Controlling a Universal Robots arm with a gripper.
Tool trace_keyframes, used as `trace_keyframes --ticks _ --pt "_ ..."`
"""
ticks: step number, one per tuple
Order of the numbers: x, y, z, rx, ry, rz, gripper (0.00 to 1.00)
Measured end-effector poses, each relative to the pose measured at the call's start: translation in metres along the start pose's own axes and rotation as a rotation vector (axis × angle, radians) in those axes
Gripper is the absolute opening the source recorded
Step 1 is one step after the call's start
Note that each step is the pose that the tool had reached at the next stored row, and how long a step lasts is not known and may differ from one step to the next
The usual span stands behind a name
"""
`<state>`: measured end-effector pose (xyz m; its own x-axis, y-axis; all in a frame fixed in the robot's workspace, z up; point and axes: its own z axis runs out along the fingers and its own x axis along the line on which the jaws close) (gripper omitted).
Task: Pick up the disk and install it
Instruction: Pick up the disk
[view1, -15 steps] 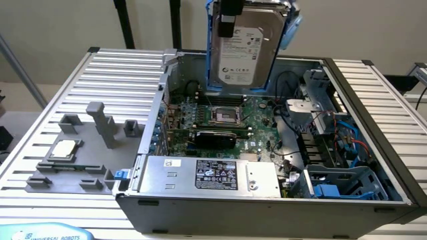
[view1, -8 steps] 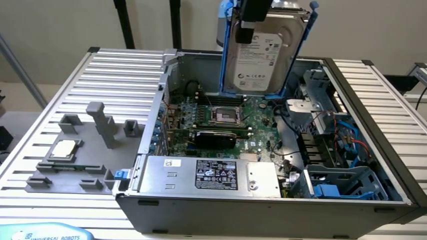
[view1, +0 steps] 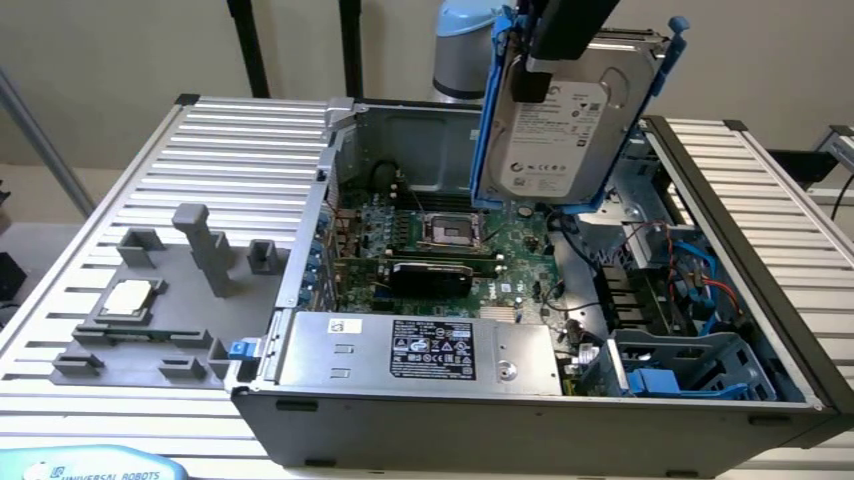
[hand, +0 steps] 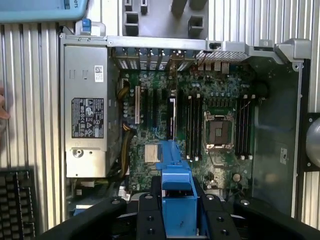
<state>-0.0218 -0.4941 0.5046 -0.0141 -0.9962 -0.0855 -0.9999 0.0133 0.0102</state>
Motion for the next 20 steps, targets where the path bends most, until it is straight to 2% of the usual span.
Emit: trace_keyframes --ticks 20 --pt "0.056 -0.0508 -0.0039 0.0004 0.0 0.0 0.33"
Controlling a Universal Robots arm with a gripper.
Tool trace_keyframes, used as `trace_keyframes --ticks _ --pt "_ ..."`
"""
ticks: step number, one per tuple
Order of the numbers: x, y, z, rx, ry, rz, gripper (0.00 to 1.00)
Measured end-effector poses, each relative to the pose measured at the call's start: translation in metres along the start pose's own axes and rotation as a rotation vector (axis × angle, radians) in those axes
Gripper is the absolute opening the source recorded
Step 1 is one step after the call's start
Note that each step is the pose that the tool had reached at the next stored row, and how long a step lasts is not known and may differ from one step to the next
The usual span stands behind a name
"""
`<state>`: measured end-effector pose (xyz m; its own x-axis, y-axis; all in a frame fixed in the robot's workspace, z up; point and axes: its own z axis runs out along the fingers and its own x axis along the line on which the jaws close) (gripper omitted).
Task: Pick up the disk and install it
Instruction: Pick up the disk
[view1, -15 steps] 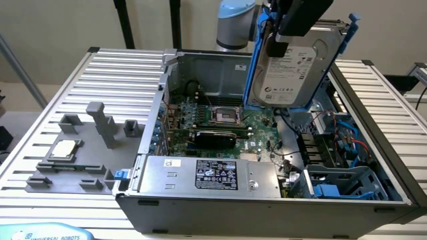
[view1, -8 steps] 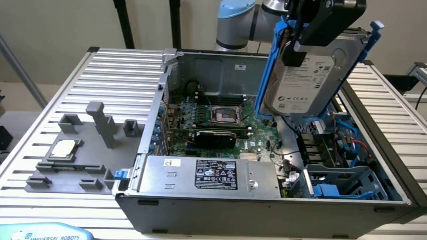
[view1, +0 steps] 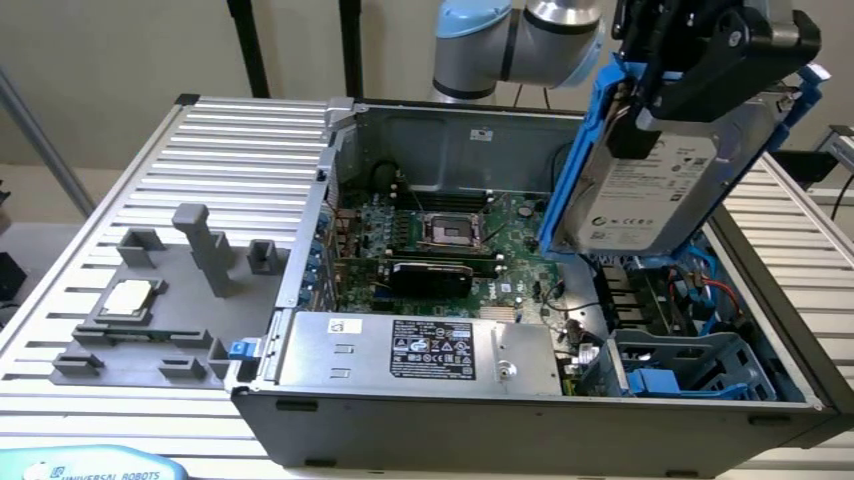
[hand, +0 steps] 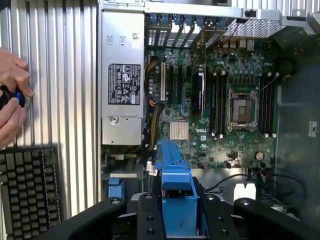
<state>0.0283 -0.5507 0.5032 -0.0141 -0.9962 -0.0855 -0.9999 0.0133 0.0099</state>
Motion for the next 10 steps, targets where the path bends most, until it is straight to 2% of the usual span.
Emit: trace_keyframes --ticks 10 --pt "0.024 -0.0343 0.001 0.0 0.0 0.0 0.33"
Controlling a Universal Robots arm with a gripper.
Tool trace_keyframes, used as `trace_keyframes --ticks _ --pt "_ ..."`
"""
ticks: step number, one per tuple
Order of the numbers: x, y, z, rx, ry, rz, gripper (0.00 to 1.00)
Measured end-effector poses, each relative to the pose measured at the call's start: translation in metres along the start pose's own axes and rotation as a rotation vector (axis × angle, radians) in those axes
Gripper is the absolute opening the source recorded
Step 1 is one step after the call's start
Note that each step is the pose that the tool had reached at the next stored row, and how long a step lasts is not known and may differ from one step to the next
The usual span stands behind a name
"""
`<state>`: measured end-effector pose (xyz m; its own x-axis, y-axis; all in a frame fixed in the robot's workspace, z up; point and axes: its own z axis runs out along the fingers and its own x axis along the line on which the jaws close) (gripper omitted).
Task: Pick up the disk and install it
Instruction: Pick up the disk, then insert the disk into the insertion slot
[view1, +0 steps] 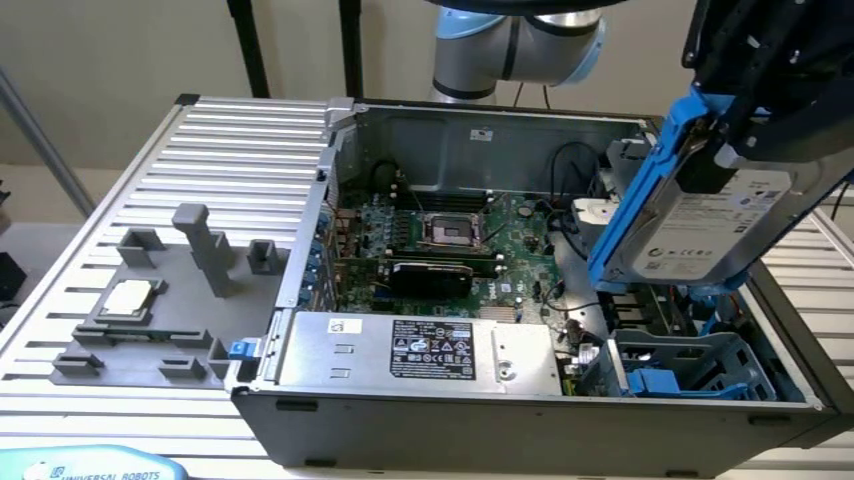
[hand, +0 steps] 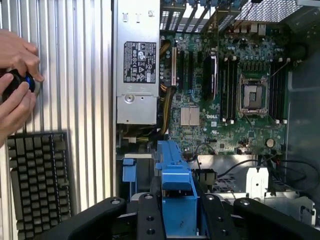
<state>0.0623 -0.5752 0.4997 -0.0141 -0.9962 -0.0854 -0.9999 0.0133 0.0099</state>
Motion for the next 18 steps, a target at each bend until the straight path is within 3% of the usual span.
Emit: trace_keyframes --ticks 10,18 --pt "0.02 -0.0397 0.0039 0.0 0.0 0.0 0.33" --pt "0.021 -0.0408 0.0043 -0.0002 0.0002 0.0 0.33"
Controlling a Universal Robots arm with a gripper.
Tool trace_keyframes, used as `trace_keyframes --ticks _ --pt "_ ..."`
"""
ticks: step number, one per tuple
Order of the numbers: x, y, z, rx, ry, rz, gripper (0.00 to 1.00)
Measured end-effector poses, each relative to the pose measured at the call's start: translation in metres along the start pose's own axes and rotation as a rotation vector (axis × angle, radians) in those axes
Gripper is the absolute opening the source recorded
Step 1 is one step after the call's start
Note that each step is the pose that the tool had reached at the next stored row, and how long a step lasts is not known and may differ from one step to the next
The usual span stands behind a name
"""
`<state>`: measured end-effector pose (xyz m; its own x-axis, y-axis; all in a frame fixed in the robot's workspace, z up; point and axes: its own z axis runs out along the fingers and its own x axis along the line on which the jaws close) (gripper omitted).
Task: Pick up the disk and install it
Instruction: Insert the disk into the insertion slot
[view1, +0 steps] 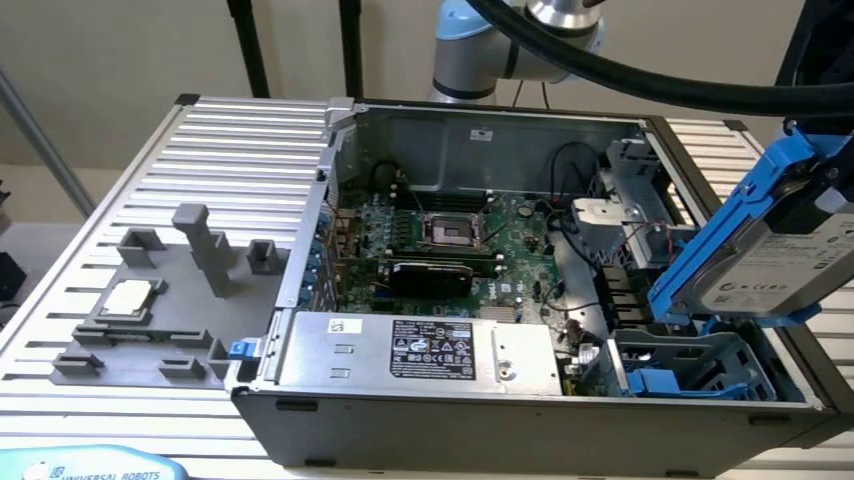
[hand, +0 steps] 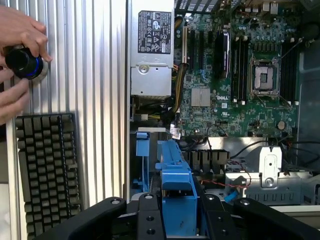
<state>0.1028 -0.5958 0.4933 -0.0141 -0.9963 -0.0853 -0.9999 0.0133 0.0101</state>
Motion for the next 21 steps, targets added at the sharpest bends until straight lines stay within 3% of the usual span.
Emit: trace_keyframes --ticks 8,12,21 --pt "0.0 0.0003 0.0003 0.0002 -0.0001 0.0 0.33" --pt "0.0 0.0004 0.005 -0.0001 0.0 0.0 0.33" --pt "0.002 -0.0003 0.0191 -0.0091 0.0006 -0.016 0.33"
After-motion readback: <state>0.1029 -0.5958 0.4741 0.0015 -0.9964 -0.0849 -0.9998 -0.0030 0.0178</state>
